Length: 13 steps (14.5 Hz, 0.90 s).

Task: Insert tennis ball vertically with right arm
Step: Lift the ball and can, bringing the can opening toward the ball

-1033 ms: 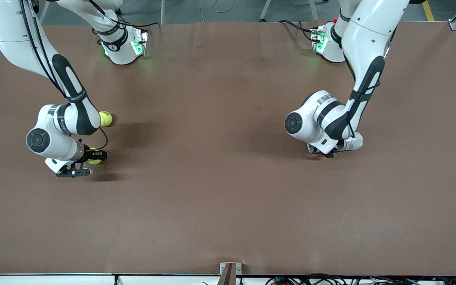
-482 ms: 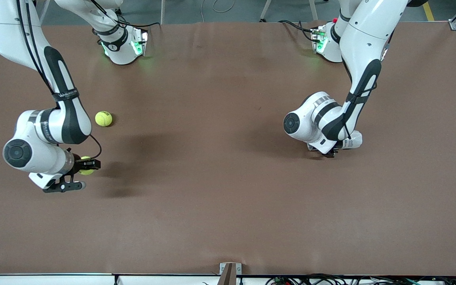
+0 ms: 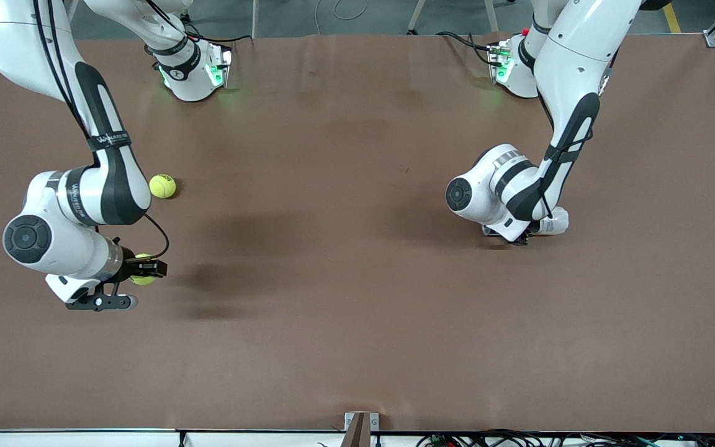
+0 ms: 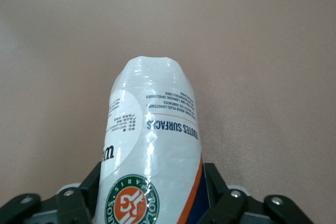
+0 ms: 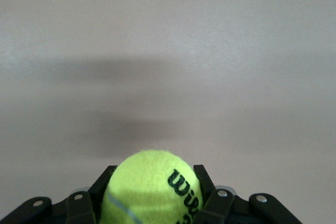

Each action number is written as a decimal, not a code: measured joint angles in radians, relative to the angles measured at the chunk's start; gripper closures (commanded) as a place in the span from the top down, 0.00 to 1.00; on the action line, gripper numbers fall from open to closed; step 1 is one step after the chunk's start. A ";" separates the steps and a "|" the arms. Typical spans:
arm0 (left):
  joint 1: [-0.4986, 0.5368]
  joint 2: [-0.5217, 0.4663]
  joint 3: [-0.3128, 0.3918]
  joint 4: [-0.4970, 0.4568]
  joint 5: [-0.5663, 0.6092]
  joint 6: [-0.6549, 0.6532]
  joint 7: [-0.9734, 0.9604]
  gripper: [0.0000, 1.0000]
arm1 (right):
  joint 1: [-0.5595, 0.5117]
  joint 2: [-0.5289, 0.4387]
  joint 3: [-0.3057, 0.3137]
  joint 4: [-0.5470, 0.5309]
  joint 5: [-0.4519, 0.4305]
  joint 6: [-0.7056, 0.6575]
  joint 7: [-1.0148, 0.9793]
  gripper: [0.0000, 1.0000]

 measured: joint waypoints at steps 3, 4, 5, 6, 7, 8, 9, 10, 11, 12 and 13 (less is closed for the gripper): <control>0.000 -0.001 -0.001 0.001 0.000 0.000 0.000 0.73 | 0.005 0.000 -0.002 0.004 0.000 0.000 0.013 0.38; 0.000 -0.001 0.000 0.002 0.000 0.000 0.002 0.73 | 0.005 0.000 -0.003 0.006 0.000 0.000 0.013 0.38; 0.001 -0.001 0.000 0.006 0.000 0.003 0.004 0.73 | 0.005 0.000 -0.003 0.006 0.000 0.000 0.013 0.38; 0.003 -0.001 -0.001 0.015 -0.004 0.011 0.006 0.73 | 0.005 0.000 -0.003 0.007 0.000 0.000 0.013 0.38; 0.004 0.000 -0.006 0.030 -0.017 0.019 0.012 0.73 | 0.005 0.000 -0.003 0.007 0.000 0.000 0.013 0.38; 0.004 0.000 -0.014 0.051 -0.041 0.024 0.026 0.73 | 0.005 0.000 -0.003 0.007 0.000 0.000 0.013 0.38; 0.004 0.000 -0.025 0.077 -0.071 0.027 0.040 0.73 | 0.005 0.000 -0.003 0.008 0.000 0.000 0.013 0.38; 0.002 0.000 -0.037 0.110 -0.105 0.028 0.055 0.73 | 0.005 0.000 -0.003 0.008 0.000 0.000 0.013 0.38; 0.002 0.000 -0.053 0.146 -0.141 0.028 0.069 0.73 | 0.005 0.000 -0.003 0.009 0.000 0.000 0.013 0.38; 0.001 0.000 -0.069 0.184 -0.177 0.028 0.084 0.73 | 0.005 0.000 -0.003 0.010 0.000 0.000 0.013 0.38; 0.000 0.000 -0.086 0.218 -0.209 0.028 0.094 0.73 | 0.005 0.001 -0.003 0.012 0.000 0.000 0.013 0.38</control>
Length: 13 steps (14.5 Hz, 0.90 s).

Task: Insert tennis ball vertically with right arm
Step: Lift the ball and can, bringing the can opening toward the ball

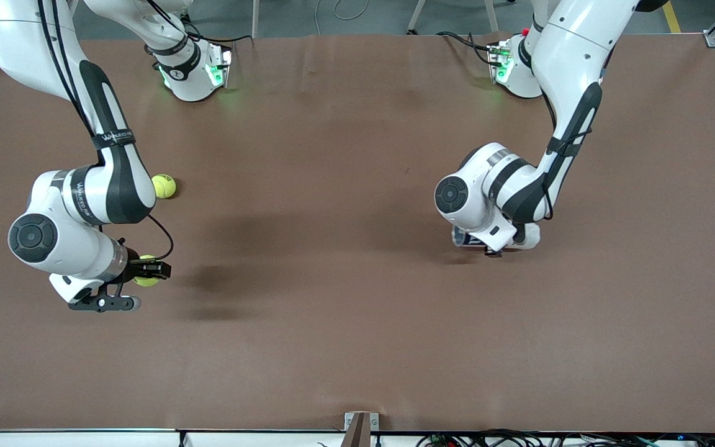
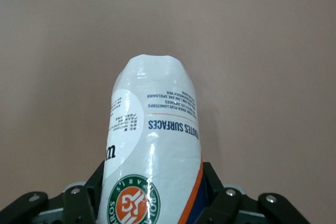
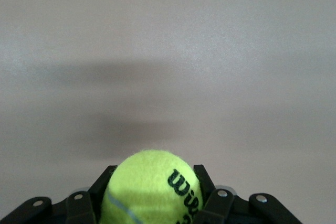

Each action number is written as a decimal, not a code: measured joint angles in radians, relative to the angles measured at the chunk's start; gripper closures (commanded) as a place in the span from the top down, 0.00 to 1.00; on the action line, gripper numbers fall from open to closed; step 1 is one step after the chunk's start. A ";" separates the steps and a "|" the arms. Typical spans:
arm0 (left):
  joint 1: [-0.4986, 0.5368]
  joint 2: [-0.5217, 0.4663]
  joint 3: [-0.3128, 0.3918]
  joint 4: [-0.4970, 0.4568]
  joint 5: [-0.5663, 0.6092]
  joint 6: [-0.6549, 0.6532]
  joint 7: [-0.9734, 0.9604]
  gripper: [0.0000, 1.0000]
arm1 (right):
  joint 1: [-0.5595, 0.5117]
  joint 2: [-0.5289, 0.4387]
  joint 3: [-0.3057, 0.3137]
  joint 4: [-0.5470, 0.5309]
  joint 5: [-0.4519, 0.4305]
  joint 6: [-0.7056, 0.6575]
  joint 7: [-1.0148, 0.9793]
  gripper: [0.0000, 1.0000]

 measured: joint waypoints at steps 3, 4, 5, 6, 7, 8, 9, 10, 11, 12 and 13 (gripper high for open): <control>-0.003 0.000 -0.063 0.093 -0.099 0.000 0.035 0.73 | 0.003 0.000 0.001 0.019 0.001 -0.033 0.000 0.38; -0.005 0.001 -0.080 0.121 -0.143 0.000 0.059 0.73 | 0.008 0.000 0.002 0.033 0.002 -0.060 0.005 0.38; -0.007 0.001 -0.094 0.149 -0.193 0.004 0.090 0.73 | 0.017 0.000 0.002 0.050 0.002 -0.092 0.021 0.38; -0.010 0.002 -0.107 0.173 -0.240 0.018 0.119 0.73 | 0.029 0.000 0.003 0.066 0.003 -0.124 0.042 0.38; -0.010 0.003 -0.123 0.192 -0.281 0.049 0.143 0.73 | 0.042 -0.001 0.004 0.081 0.008 -0.154 0.064 0.38; -0.010 0.005 -0.139 0.205 -0.316 0.086 0.159 0.73 | 0.059 -0.003 0.005 0.093 0.025 -0.181 0.085 0.38; -0.011 0.009 -0.156 0.217 -0.347 0.124 0.169 0.73 | 0.077 -0.010 0.006 0.102 0.051 -0.207 0.108 0.38; -0.011 0.017 -0.175 0.228 -0.372 0.163 0.174 0.73 | 0.096 -0.022 0.006 0.106 0.081 -0.234 0.134 0.38; -0.011 0.031 -0.194 0.239 -0.387 0.202 0.175 0.73 | 0.116 -0.036 0.007 0.110 0.108 -0.258 0.164 0.38; -0.012 0.051 -0.215 0.253 -0.399 0.242 0.175 0.73 | 0.140 -0.053 0.008 0.110 0.129 -0.277 0.205 0.38; -0.014 0.076 -0.236 0.270 -0.404 0.279 0.175 0.74 | 0.168 -0.069 0.009 0.110 0.144 -0.288 0.254 0.38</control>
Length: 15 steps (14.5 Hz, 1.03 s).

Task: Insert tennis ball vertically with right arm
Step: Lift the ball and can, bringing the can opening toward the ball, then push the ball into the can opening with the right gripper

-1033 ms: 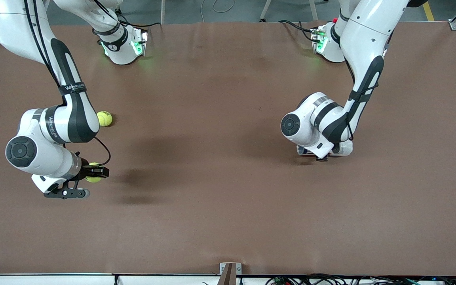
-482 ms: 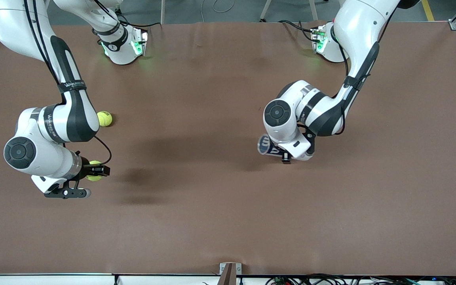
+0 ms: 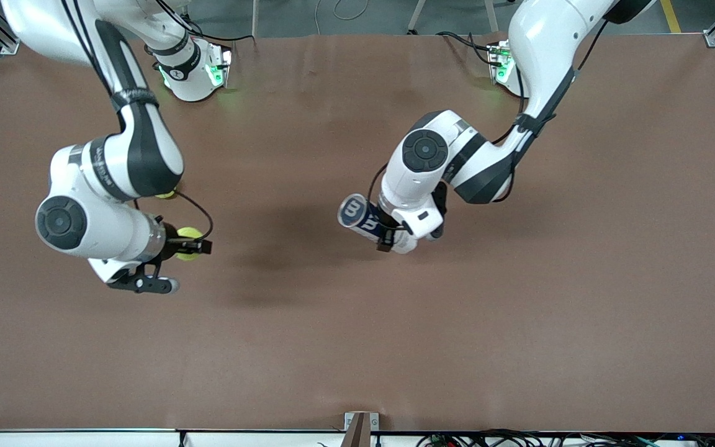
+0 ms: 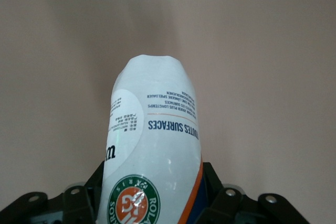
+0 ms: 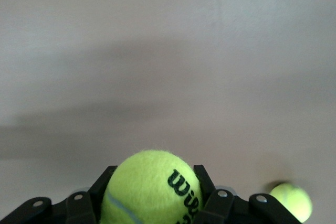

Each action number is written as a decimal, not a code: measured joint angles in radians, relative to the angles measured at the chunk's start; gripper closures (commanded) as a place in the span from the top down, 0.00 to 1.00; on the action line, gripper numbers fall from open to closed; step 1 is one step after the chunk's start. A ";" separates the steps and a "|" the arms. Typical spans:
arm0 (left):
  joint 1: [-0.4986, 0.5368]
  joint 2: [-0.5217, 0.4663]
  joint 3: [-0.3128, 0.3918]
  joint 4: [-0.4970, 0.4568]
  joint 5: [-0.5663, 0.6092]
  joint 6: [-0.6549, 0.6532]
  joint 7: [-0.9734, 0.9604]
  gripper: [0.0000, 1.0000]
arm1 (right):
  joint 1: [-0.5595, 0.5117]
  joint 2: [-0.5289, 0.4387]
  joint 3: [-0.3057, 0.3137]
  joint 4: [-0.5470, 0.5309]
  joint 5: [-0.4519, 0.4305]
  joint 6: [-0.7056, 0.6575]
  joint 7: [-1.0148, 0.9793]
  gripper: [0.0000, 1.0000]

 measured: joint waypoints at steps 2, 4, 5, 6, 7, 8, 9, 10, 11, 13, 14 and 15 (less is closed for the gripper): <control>-0.023 0.052 -0.023 0.035 -0.022 0.077 0.000 0.74 | 0.066 -0.025 0.001 0.000 0.026 -0.006 0.105 0.38; -0.063 0.098 -0.025 0.065 -0.055 0.154 0.000 0.74 | 0.120 -0.040 0.002 0.000 0.074 -0.006 0.180 0.38; -0.078 0.121 -0.025 0.082 -0.085 0.187 0.000 0.75 | 0.137 -0.045 0.002 0.000 0.099 -0.004 0.207 0.38; -0.089 0.145 -0.025 0.102 -0.116 0.206 0.005 0.75 | 0.151 -0.048 0.001 0.000 0.116 -0.002 0.229 0.38; -0.097 0.169 -0.025 0.126 -0.147 0.216 0.017 0.75 | 0.162 -0.050 0.001 0.000 0.123 -0.001 0.248 0.38; -0.102 0.192 -0.025 0.151 -0.178 0.222 0.034 0.75 | 0.173 -0.051 0.001 0.000 0.126 -0.001 0.270 0.38; -0.106 0.210 -0.025 0.171 -0.207 0.230 0.055 0.75 | 0.185 -0.052 0.001 0.000 0.127 -0.001 0.289 0.38; -0.107 0.222 -0.025 0.184 -0.244 0.239 0.082 0.75 | 0.198 -0.053 0.002 0.000 0.128 -0.001 0.306 0.38; -0.107 0.230 -0.026 0.192 -0.293 0.243 0.120 0.74 | 0.211 -0.054 0.001 0.000 0.128 -0.001 0.316 0.39; -0.106 0.238 -0.025 0.196 -0.436 0.246 0.239 0.74 | 0.236 -0.054 0.001 0.001 0.128 0.000 0.323 0.39; -0.106 0.242 -0.022 0.196 -0.501 0.246 0.299 0.75 | 0.242 -0.056 0.001 0.002 0.128 0.000 0.327 0.39; -0.106 0.247 -0.022 0.196 -0.548 0.247 0.342 0.74 | 0.245 -0.057 0.001 0.002 0.128 0.000 0.329 0.39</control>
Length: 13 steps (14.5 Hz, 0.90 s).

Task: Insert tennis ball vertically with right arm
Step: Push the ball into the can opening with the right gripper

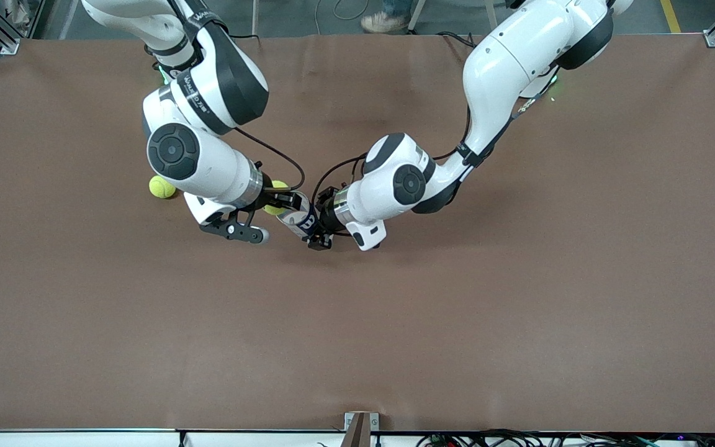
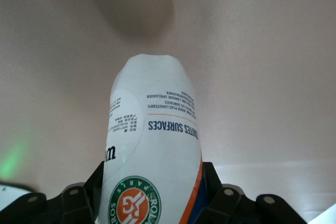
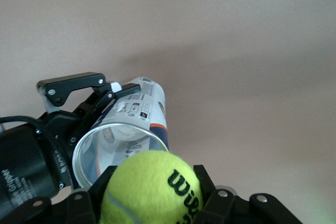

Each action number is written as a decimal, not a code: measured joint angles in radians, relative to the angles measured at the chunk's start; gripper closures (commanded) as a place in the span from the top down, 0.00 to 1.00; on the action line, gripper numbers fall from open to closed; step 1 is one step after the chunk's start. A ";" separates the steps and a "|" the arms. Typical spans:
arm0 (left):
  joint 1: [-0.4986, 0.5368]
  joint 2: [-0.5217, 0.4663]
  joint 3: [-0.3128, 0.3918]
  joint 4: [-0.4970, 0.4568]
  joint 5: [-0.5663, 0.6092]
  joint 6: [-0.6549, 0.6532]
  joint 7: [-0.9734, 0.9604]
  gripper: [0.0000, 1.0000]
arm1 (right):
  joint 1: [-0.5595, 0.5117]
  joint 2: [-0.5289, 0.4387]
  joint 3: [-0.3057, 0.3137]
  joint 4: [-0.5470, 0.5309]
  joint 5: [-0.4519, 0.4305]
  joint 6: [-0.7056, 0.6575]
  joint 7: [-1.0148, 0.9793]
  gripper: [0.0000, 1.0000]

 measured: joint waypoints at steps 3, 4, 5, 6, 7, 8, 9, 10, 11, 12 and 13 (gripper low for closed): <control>0.000 0.003 -0.001 0.002 -0.035 0.003 0.026 0.75 | 0.000 0.000 -0.002 0.010 0.000 0.003 0.002 0.39; 0.000 0.003 -0.001 0.003 -0.035 0.007 0.026 0.74 | 0.000 0.000 -0.002 0.017 0.000 0.004 0.007 0.39; 0.000 0.005 -0.001 0.003 -0.035 0.019 0.026 0.75 | 0.000 0.000 -0.002 0.025 0.000 0.005 0.012 0.39; 0.000 0.010 -0.001 0.003 -0.035 0.036 0.026 0.75 | 0.000 0.000 -0.002 0.033 0.000 0.005 0.016 0.39; 0.000 0.016 -0.001 0.003 -0.035 0.049 0.027 0.75 | 0.000 0.000 -0.003 0.037 0.000 0.006 0.020 0.39; 0.000 0.023 0.000 0.003 -0.035 0.058 0.032 0.74 | 0.000 0.000 -0.003 0.039 0.000 0.013 0.022 0.39; 0.000 0.029 0.000 0.003 -0.035 0.064 0.037 0.74 | 0.000 0.001 -0.003 0.039 0.000 0.031 0.022 0.39; -0.001 0.034 -0.001 0.003 -0.035 0.067 0.040 0.74 | 0.001 0.004 -0.003 0.039 0.000 0.053 0.023 0.39; -0.002 0.038 -0.001 0.003 -0.035 0.073 0.041 0.74 | 0.002 0.008 -0.002 0.039 0.001 0.070 0.025 0.39; -0.005 0.041 -0.001 0.003 -0.035 0.081 0.042 0.75 | 0.005 0.014 -0.002 0.039 0.001 0.078 0.029 0.39; -0.009 0.043 -0.001 0.003 -0.035 0.087 0.042 0.75 | 0.007 0.022 -0.002 0.039 0.001 0.082 0.032 0.39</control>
